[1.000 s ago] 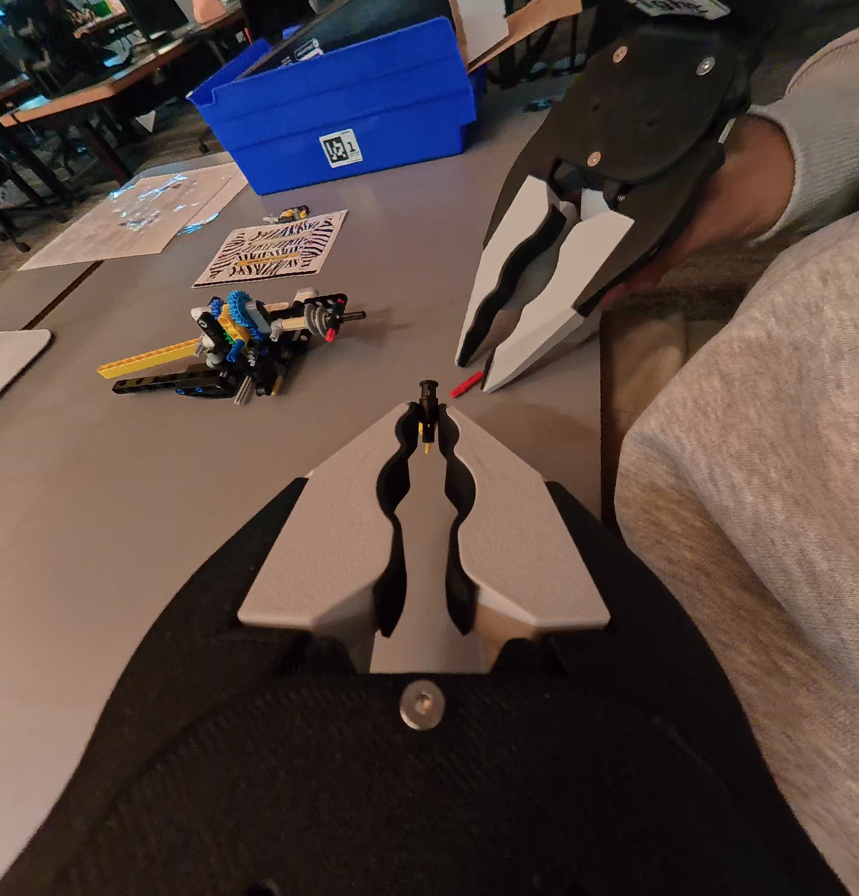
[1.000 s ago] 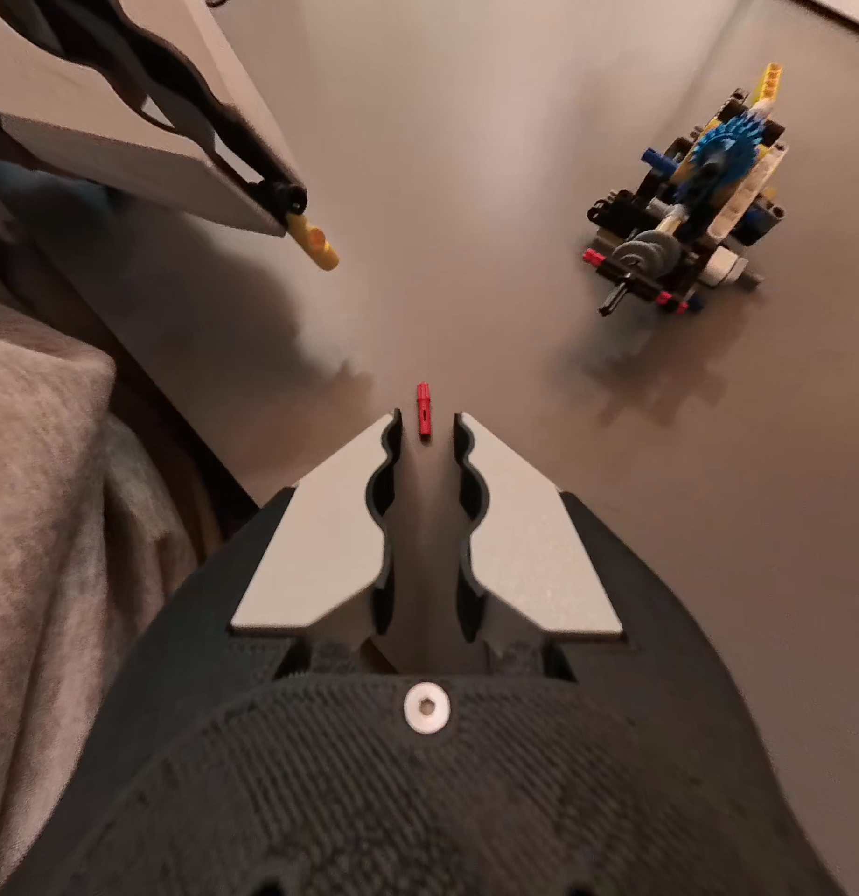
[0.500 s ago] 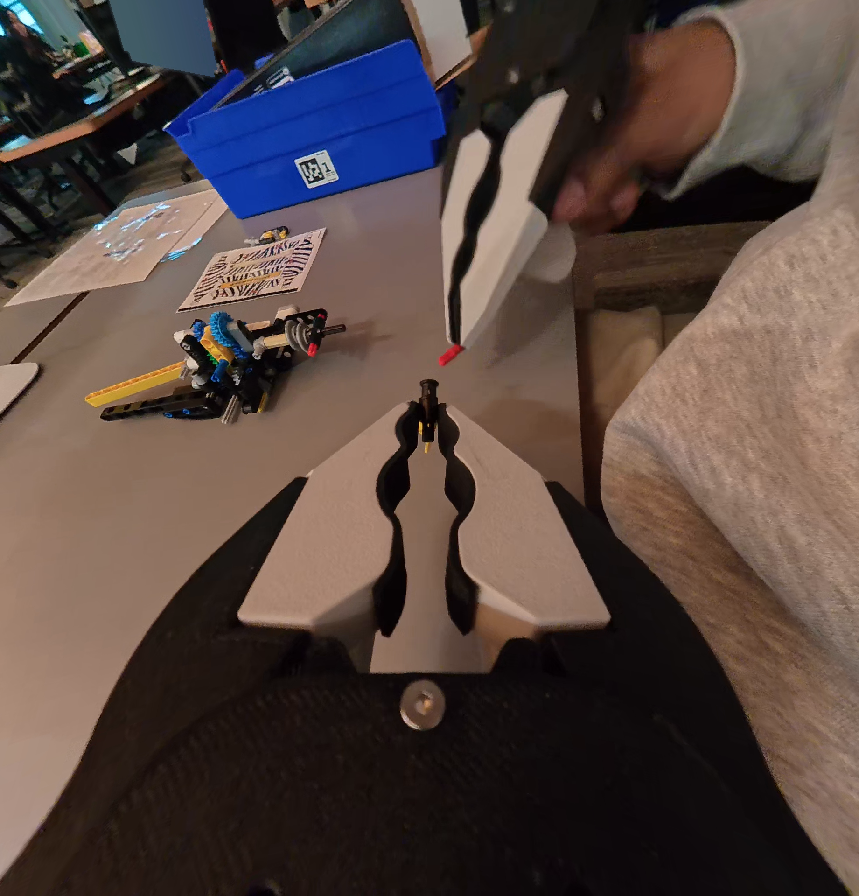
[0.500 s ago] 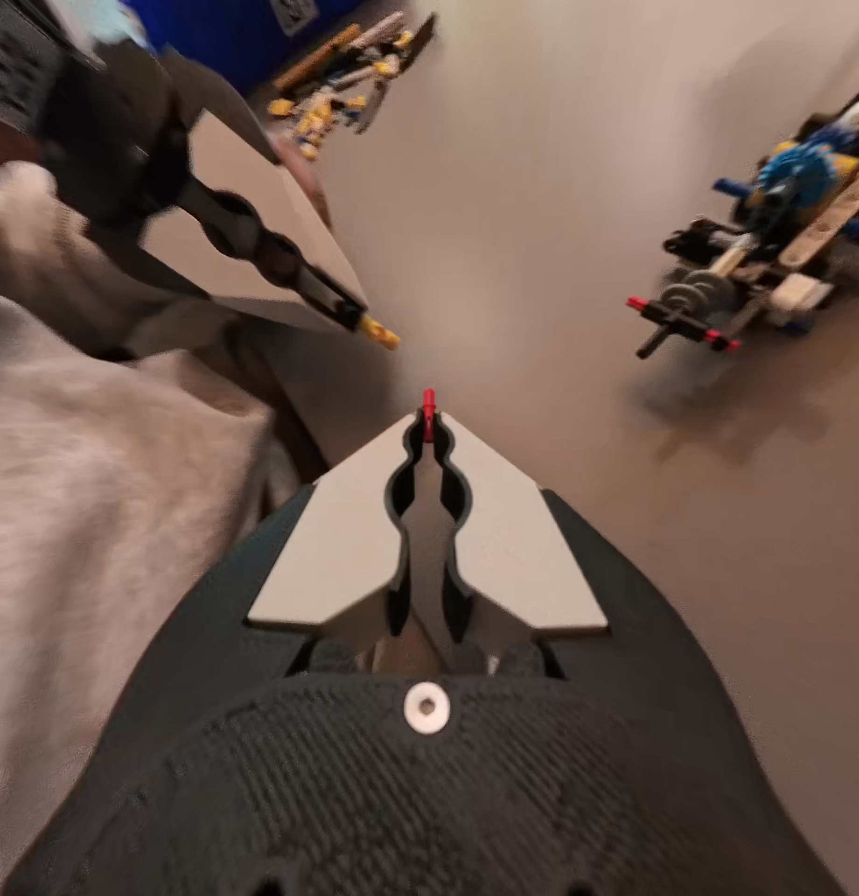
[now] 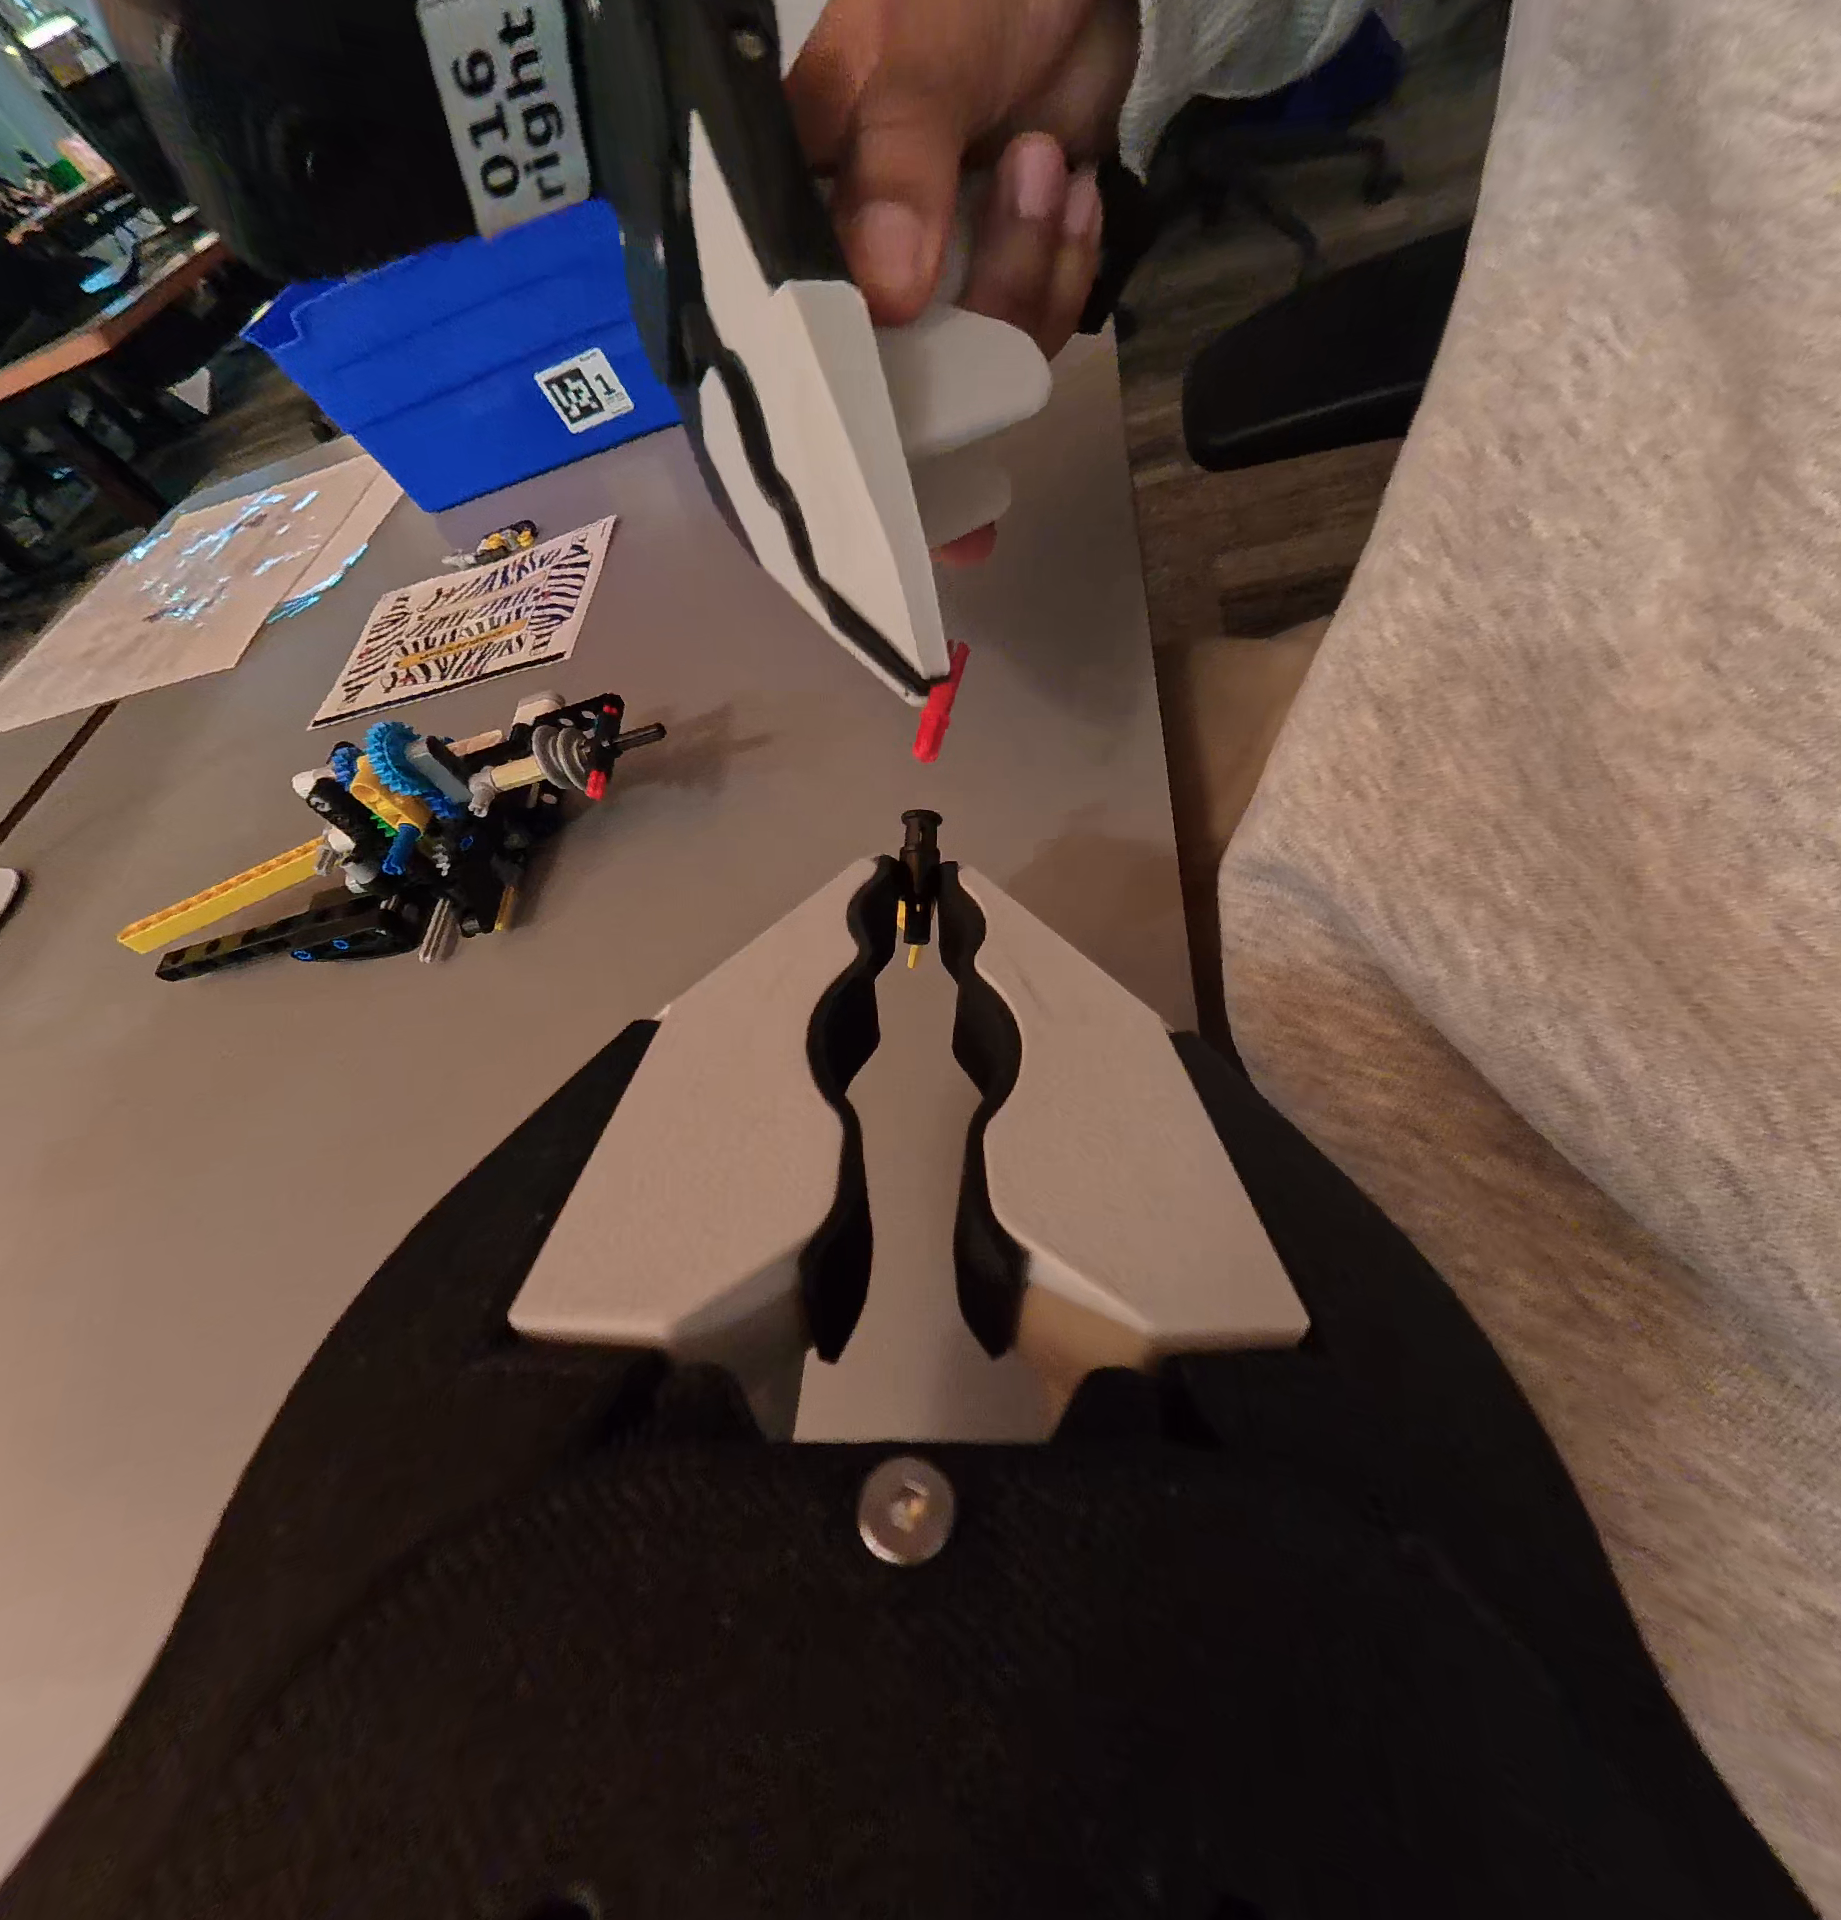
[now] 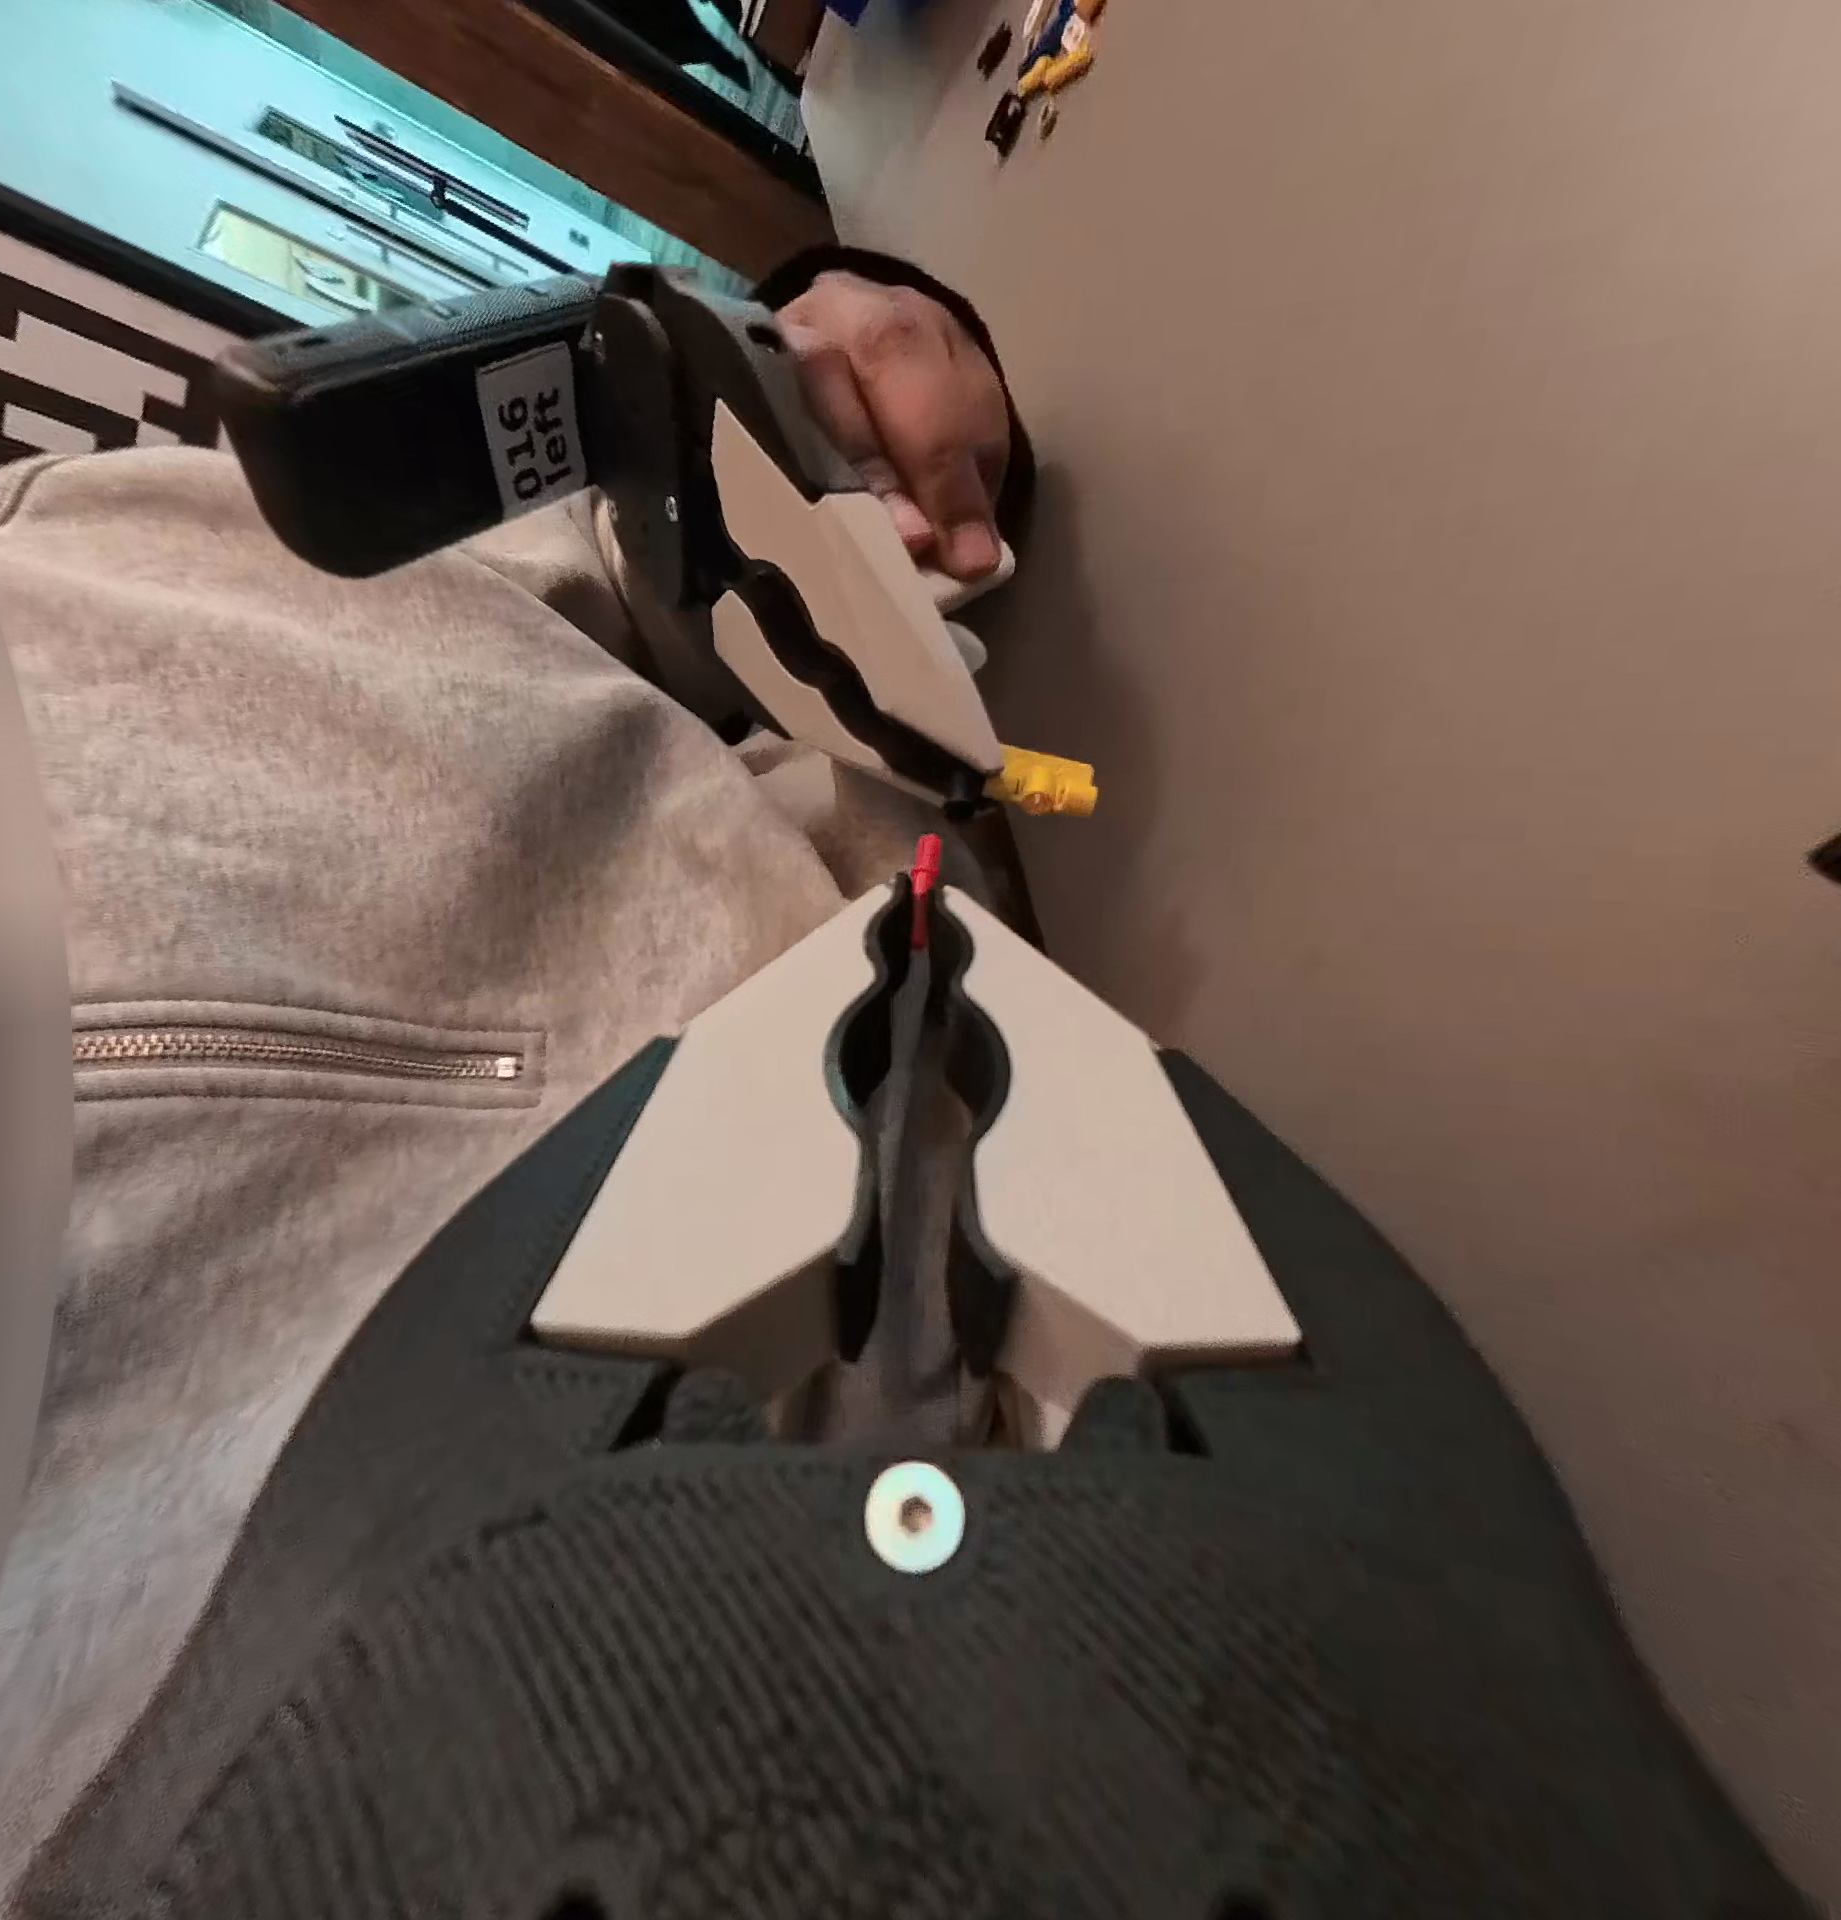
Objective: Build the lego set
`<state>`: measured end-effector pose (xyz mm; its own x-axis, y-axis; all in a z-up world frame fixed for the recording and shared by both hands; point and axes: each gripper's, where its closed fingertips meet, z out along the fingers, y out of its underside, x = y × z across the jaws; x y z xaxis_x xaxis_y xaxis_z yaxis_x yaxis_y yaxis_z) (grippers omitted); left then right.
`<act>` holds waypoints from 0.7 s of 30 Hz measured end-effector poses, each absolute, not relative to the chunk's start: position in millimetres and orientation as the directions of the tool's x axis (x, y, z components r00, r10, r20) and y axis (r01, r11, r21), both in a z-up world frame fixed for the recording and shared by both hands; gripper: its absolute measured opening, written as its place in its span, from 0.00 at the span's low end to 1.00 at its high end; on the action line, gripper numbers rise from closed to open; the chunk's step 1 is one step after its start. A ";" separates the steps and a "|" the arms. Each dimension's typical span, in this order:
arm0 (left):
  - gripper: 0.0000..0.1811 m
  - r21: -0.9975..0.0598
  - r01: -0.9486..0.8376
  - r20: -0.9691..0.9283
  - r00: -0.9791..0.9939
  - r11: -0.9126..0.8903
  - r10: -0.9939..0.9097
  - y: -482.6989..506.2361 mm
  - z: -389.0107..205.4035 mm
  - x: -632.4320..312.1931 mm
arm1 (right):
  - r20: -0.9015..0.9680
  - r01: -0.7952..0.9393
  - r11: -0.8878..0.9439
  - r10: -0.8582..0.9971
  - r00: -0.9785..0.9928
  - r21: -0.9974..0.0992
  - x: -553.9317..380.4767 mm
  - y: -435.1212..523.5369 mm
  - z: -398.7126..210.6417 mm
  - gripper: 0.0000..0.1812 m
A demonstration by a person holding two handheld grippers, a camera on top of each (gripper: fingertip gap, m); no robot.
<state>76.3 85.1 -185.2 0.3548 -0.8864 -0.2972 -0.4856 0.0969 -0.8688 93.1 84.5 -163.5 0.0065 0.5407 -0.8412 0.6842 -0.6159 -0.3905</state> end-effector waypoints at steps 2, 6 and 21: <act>0.04 -0.859 -0.500 -0.312 0.343 0.109 -0.886 83.9 -187.3 77.5 | -0.862 0.698 -0.623 0.507 0.017 -0.353 92.1 84.0 -166.2 0.00; 0.04 -0.850 -0.513 -0.322 0.326 0.120 -0.889 83.4 -189.8 79.0 | -0.872 0.726 -0.615 0.488 0.041 -0.309 91.8 83.0 -173.9 0.00; 0.04 -0.827 -0.552 -0.333 0.330 0.106 -0.884 90.1 -196.8 78.0 | -0.870 0.725 -0.627 0.487 0.079 -0.285 86.7 91.2 -187.6 0.00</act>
